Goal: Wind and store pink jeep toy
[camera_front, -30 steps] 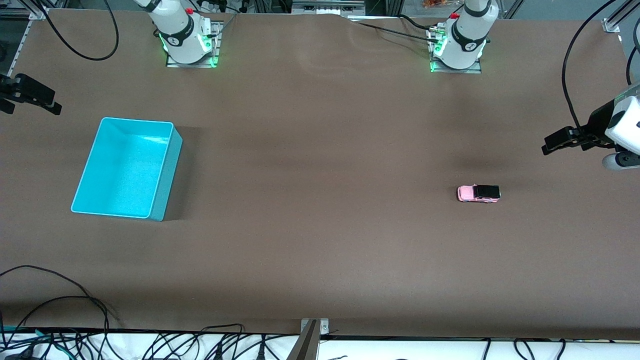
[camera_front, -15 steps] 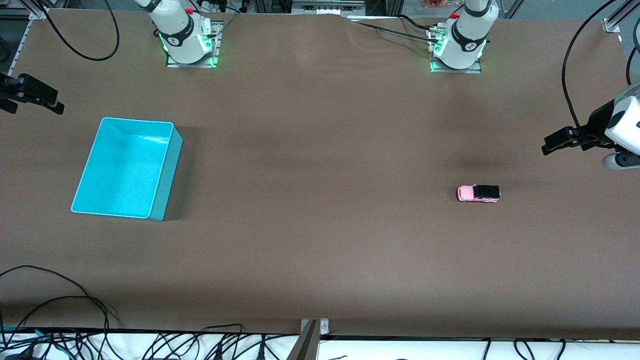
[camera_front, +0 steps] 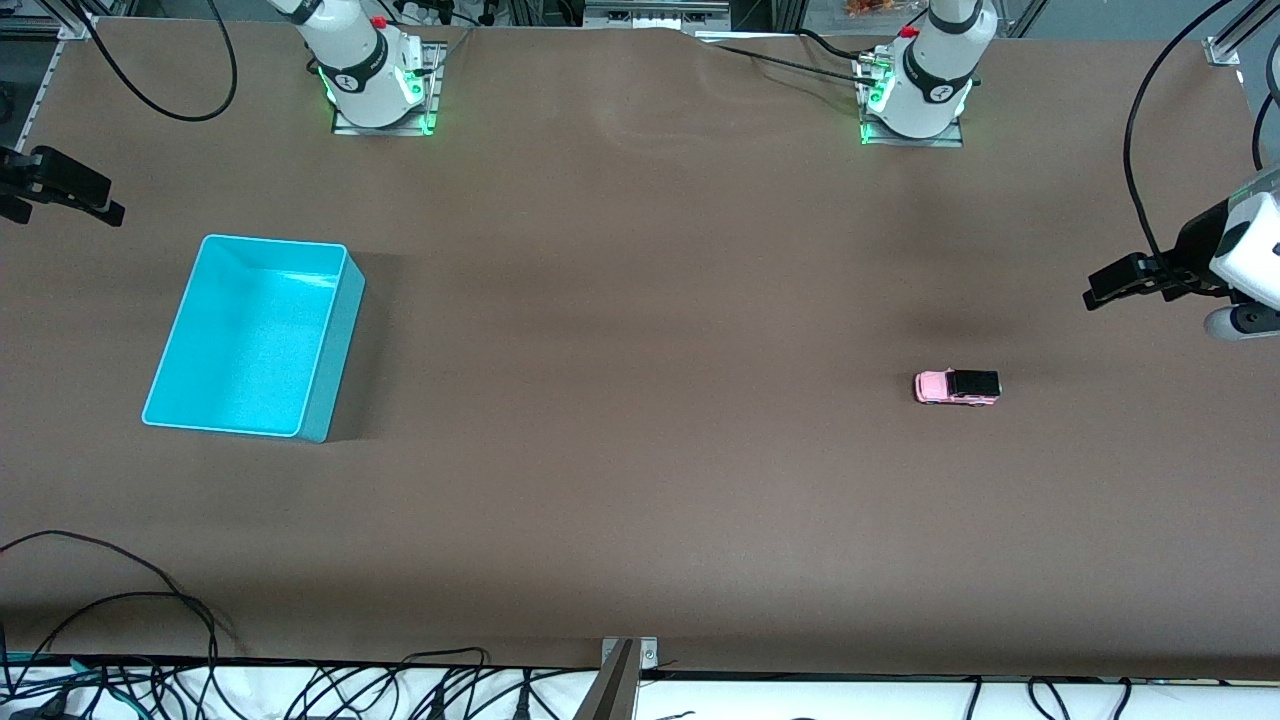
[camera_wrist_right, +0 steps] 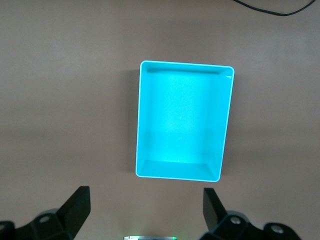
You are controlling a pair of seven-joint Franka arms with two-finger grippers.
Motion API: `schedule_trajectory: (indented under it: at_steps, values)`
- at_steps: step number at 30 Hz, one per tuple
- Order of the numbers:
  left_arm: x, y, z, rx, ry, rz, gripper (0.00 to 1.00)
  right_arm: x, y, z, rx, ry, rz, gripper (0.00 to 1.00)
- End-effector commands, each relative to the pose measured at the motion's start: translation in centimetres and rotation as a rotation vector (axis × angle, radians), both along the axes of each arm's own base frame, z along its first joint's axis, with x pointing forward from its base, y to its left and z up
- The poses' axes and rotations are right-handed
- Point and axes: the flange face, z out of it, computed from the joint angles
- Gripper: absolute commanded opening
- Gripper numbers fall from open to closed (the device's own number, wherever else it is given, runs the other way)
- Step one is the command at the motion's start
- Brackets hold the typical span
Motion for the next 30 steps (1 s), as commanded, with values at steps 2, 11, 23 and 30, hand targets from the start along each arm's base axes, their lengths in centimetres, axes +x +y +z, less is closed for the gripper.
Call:
schedule_trajectory:
  at_steps: [2, 11, 23, 30]
  values:
    - [0.27, 0.01, 0.57, 0.013, -0.004, -0.011, 1.00, -0.26, -0.05, 0.27, 0.005, 0.006, -0.009, 1.00]
    - [0.27, 0.02, 0.57, 0.015, -0.004, -0.012, 1.00, -0.26, -0.05, 0.27, 0.005, 0.006, -0.008, 1.00]
    - [0.31, -0.03, 0.48, 0.019, -0.002, -0.016, 1.00, -0.27, -0.12, 0.34, 0.006, 0.004, -0.008, 1.00]
    - [0.43, -0.44, 0.22, 0.051, 0.005, -0.034, 1.00, -0.26, -0.03, 0.34, 0.007, 0.004, -0.006, 1.00]
